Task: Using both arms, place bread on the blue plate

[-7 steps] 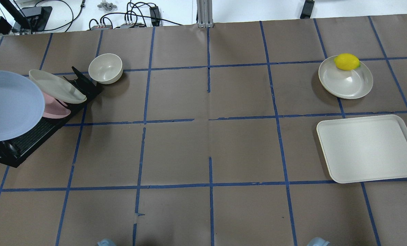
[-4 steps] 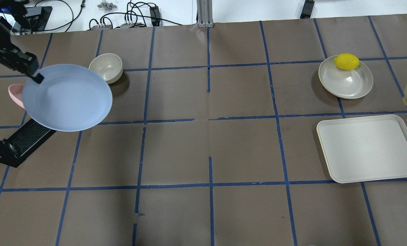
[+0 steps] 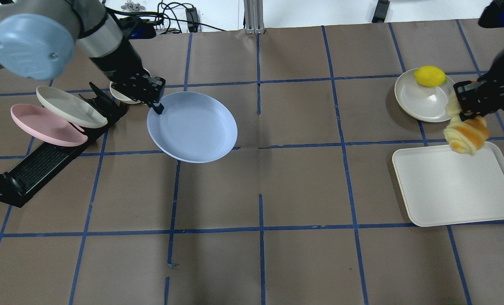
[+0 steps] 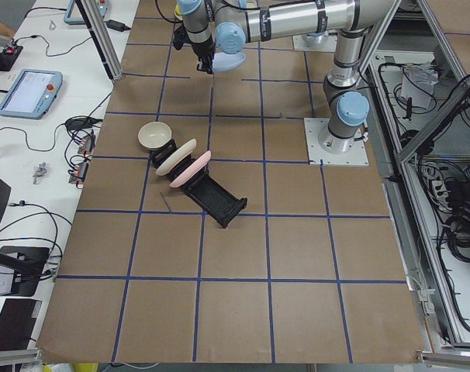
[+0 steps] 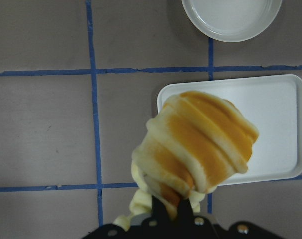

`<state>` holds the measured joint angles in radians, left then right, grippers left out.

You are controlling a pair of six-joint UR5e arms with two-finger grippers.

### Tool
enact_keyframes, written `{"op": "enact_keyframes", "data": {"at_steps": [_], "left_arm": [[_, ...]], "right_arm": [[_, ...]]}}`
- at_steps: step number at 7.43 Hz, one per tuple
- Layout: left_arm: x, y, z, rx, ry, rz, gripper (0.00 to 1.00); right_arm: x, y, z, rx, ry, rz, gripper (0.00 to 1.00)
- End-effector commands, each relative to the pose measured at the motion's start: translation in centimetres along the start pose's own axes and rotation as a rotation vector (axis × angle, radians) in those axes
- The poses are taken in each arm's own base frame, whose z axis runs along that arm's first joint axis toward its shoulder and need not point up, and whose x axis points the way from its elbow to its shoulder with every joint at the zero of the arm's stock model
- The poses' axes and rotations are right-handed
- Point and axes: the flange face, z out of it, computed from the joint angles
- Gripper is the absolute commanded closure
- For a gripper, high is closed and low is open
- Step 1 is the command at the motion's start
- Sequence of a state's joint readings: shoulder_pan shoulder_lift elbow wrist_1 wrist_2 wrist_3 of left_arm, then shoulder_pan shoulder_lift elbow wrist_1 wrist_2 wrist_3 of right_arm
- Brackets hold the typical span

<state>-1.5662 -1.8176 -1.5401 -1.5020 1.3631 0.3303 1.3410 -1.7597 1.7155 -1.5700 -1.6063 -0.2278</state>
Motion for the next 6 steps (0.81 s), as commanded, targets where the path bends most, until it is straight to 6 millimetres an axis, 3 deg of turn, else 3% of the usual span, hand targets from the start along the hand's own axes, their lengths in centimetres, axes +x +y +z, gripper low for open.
{"op": "enact_keyframes", "data": {"at_steps": [1,3,5,6], "left_arm": [[4.5,-3.2,6.0,0.005,0.002,-0.014,0.89],[4.7,-6.5,11.1,0.039,0.018,-0.033,0.88],[5.5,-8.0,14.0,0.067,0.020,-0.080,0.88],[6.1,-8.6,15.6,0.075,0.019,-0.067,0.87]], "right_arm": [[-5.7,-1.7,1.9,-0.003,0.017,-0.100,0.94],[-9.8,-2.5,3.3,0.001,0.019,-0.181,0.94],[-13.6,-3.9,5.5,0.022,0.026,-0.159,0.94],[-14.6,-4.7,6.8,0.031,0.061,-0.135,0.94]]}}
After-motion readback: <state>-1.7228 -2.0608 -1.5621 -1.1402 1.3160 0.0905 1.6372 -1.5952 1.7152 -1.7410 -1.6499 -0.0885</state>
